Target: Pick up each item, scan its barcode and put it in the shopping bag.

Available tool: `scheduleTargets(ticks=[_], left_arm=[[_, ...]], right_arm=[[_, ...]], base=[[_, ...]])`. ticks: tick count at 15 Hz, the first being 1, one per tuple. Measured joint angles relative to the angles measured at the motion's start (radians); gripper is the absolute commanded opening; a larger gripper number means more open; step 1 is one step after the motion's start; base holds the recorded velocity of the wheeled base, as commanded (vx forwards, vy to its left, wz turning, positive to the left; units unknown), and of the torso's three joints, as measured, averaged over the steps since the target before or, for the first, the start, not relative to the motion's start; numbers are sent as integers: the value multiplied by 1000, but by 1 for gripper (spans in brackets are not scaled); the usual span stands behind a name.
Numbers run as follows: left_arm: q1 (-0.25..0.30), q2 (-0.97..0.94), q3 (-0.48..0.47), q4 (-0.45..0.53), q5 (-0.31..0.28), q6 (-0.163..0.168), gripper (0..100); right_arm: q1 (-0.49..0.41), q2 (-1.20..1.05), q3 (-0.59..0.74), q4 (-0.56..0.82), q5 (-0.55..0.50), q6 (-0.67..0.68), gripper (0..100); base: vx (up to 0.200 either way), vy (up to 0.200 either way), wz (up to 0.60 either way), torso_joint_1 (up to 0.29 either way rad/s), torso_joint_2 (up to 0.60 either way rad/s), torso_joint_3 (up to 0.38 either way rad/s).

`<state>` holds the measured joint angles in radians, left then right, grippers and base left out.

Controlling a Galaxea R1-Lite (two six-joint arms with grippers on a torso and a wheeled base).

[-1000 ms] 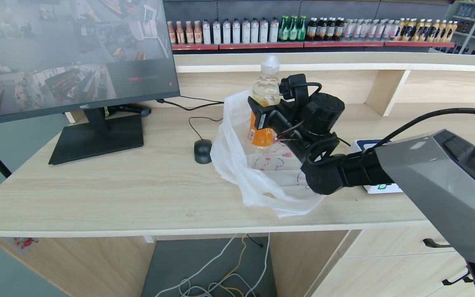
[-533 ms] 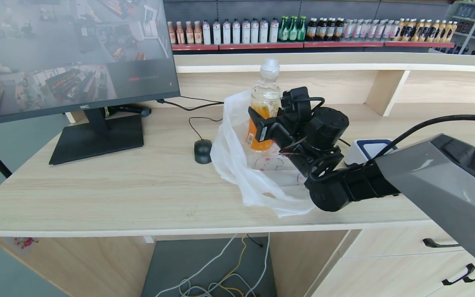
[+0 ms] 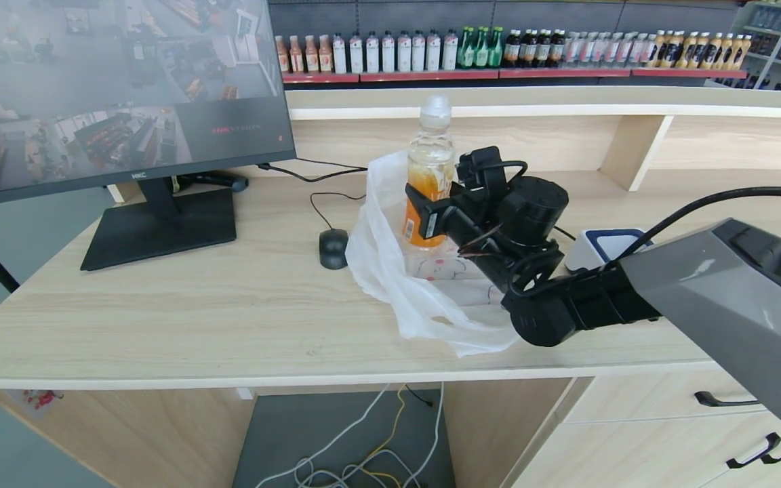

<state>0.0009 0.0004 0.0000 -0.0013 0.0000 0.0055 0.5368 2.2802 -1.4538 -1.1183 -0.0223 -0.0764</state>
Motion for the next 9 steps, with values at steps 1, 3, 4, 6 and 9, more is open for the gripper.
scheduleTargets(ticks=[1, 3, 4, 6, 9], left_arm=[[0, 0, 0, 0, 0, 0, 100], [0, 0, 0, 0, 0, 0, 100], [0, 0, 0, 0, 0, 0, 100], [0, 0, 0, 0, 0, 0, 100], [0, 0, 0, 0, 0, 0, 100]], right_arm=[[0, 0, -4, 17, 0, 1, 0], [0, 0, -9, 31, 0, 3, 0], [0, 0, -10, 32, 0, 3, 0], [0, 0, -11, 33, 0, 3, 0], [0, -2, -9, 34, 0, 0, 100]], base=[[0, 0, 0, 0, 0, 0], [0, 0, 0, 0, 0, 0], [0, 0, 0, 0, 0, 0], [0, 0, 0, 0, 0, 0], [0, 0, 0, 0, 0, 0]])
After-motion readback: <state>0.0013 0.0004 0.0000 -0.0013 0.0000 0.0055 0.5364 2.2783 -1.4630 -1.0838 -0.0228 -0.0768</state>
